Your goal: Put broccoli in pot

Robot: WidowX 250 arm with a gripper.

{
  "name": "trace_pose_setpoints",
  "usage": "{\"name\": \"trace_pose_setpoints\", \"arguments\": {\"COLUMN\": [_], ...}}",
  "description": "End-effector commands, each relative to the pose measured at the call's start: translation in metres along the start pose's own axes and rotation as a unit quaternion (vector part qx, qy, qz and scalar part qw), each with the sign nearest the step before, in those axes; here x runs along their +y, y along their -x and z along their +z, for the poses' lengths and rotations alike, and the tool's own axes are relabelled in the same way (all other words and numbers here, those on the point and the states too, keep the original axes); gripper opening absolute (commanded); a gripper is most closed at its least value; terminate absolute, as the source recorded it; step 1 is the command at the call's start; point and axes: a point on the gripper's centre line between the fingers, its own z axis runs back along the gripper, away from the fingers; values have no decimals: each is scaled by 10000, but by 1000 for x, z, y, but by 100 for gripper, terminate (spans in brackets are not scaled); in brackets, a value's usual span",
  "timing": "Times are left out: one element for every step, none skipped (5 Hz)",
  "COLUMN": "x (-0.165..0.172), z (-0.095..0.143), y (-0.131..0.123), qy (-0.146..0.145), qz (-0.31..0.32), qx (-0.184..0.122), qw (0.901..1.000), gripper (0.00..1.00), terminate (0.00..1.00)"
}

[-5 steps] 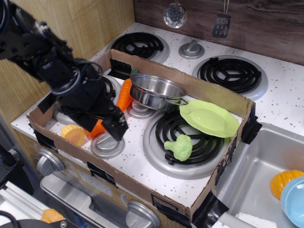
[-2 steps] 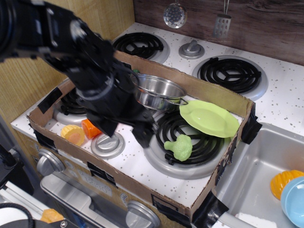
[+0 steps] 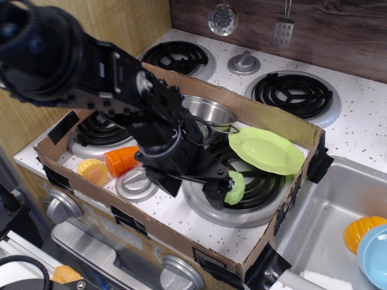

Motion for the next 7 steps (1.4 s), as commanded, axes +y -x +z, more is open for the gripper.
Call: {"name": "trace_pose_setpoints", "arguments": {"x": [-20, -25, -31, -36, -33, -32, -28], "z": [-4, -8, -12, -23, -35, -29, -17], "y": [-16, -18, -19, -15, -14, -17, -18], "qy": [152, 213, 266, 437, 580, 428, 168], "qz": [-151, -192, -325, -593, -833, -879, -973], "qx": [-75, -33, -30, -28, -237, -253, -395], "qw": [9997, 9996, 9991, 9973, 9946, 9949, 9943], "gripper": [100, 100, 100, 100, 0, 0, 0], "terminate": [0, 0, 0, 0, 0, 0, 0]}}
